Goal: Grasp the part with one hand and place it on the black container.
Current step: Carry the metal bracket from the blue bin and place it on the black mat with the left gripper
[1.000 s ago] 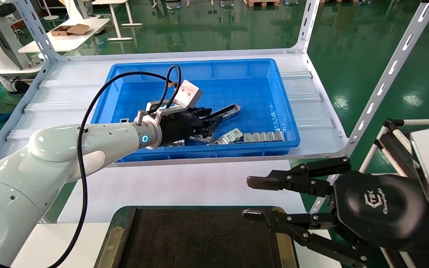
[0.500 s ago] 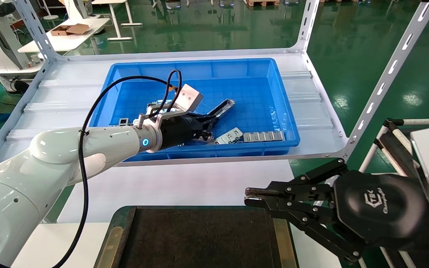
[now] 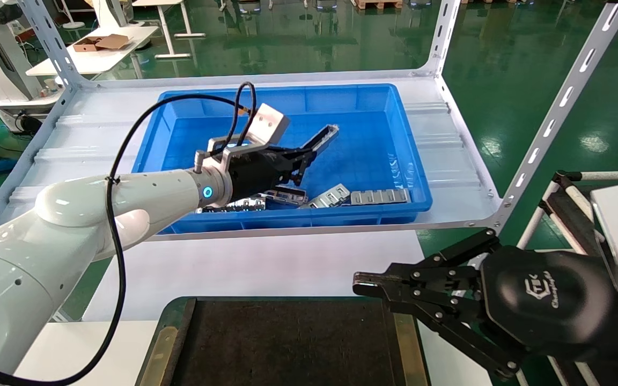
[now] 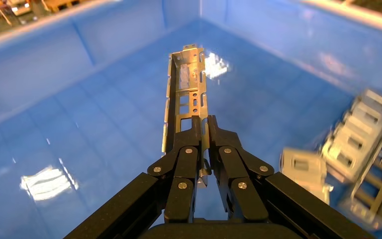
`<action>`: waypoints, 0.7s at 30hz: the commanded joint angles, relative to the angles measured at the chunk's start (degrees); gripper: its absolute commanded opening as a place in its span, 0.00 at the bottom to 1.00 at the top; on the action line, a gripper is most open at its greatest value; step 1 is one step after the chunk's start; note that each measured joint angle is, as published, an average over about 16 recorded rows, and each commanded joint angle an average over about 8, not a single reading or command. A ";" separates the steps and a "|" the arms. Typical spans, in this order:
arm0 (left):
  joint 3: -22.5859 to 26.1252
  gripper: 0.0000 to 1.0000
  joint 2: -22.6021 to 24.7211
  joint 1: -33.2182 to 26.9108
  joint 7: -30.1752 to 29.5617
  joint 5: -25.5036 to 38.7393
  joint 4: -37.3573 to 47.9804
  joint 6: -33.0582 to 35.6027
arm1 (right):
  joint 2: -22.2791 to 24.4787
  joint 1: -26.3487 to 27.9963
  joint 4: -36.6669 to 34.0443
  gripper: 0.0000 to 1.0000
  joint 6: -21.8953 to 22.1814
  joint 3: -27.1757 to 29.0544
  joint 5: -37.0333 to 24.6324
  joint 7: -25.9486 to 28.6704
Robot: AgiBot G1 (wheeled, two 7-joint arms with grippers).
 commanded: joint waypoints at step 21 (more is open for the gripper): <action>-4.66 0.00 -6.35 -2.30 11.07 -9.58 0.48 25.10 | 0.02 0.01 0.00 0.00 0.02 -0.04 0.03 -0.02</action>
